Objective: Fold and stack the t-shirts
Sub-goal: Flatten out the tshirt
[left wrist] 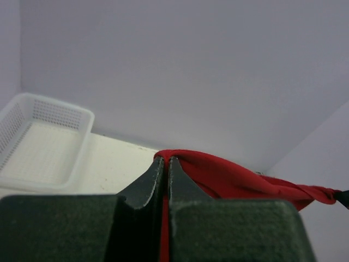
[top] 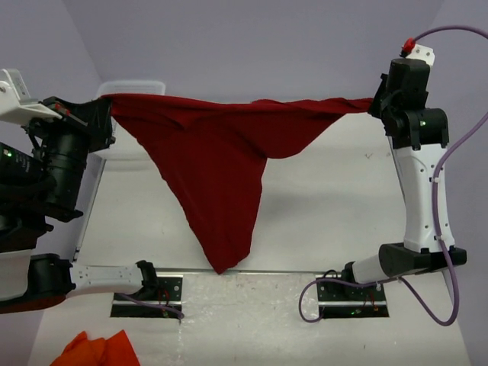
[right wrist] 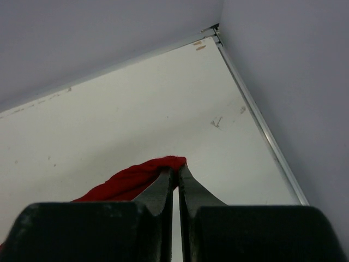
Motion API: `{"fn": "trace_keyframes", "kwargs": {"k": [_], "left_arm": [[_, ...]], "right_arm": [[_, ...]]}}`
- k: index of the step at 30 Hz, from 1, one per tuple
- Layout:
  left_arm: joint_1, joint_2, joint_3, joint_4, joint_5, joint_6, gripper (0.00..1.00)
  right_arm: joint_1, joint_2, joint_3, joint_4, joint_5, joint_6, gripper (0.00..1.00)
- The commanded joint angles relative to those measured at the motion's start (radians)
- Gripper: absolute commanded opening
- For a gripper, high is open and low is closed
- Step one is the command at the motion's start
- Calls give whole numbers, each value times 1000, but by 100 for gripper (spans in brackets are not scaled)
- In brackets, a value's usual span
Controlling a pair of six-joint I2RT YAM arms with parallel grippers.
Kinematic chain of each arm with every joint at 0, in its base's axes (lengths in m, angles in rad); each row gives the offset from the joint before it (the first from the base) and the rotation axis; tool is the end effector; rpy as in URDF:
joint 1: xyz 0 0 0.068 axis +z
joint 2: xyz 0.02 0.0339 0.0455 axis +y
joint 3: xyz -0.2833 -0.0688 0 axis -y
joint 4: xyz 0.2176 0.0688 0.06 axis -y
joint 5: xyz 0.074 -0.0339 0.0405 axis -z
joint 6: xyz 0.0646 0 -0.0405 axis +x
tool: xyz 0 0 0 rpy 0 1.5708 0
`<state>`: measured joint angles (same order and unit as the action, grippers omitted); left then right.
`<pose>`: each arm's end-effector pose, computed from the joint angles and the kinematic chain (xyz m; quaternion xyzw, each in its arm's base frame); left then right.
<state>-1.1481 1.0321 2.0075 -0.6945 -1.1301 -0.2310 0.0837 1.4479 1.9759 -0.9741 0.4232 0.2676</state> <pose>0.0716 -0.0167 0.5986 -0.1590 0.6447 -0.1810 0.7255 0.2642 -0.0045 0.4988 0.1875 0.8134 -0.0839 0.5443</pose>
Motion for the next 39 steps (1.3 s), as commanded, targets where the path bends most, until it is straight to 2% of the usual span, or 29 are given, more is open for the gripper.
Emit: {"fn": "trace_keyframes", "kwargs": {"k": [1, 2, 6, 7, 9, 14, 22, 27, 29, 30, 33, 36, 38, 39], "left_arm": [[4, 5, 80, 251, -126, 302, 0], [4, 28, 103, 294, -105, 402, 0], [4, 137, 221, 355, -86, 513, 0], [4, 147, 218, 400, -92, 531, 0], [2, 155, 145, 475, -114, 605, 0], [1, 140, 163, 360, -80, 496, 0], [-1, 190, 267, 158, -8, 481, 0], [-2, 217, 261, -75, 73, 329, 0], [-1, 209, 254, -120, 140, 265, 0], [-2, 197, 255, -158, 203, 207, 0], [-1, 161, 202, -161, 257, 159, 0], [-1, 201, 137, -216, 155, 145, 0], [-1, 230, 88, -261, 60, 118, 0], [-1, 256, 51, -278, 41, 63, 0]], "right_arm": [[-36, 43, 112, -14, 11, -28, 0], [-36, 67, 154, -26, 2, -30, 0], [-39, 238, 395, -147, -44, -41, 0], [-39, 270, 462, -165, -47, -39, 0], [-39, 304, 463, -169, -60, -38, 0], [-39, 160, 289, -91, -67, -36, 0], [-9, -38, 281, -72, -152, -38, 0], [51, -220, 172, -15, -198, -11, 0], [67, -262, 152, -21, -250, 16, 0], [100, -285, 162, -34, -241, 25, 0], [163, -302, 182, -81, -204, 59, 0], [172, -272, 147, -123, -172, 68, 0], [172, -193, 110, -164, -130, 71, 0], [172, -178, 21, -155, -132, 74, 0]]}}
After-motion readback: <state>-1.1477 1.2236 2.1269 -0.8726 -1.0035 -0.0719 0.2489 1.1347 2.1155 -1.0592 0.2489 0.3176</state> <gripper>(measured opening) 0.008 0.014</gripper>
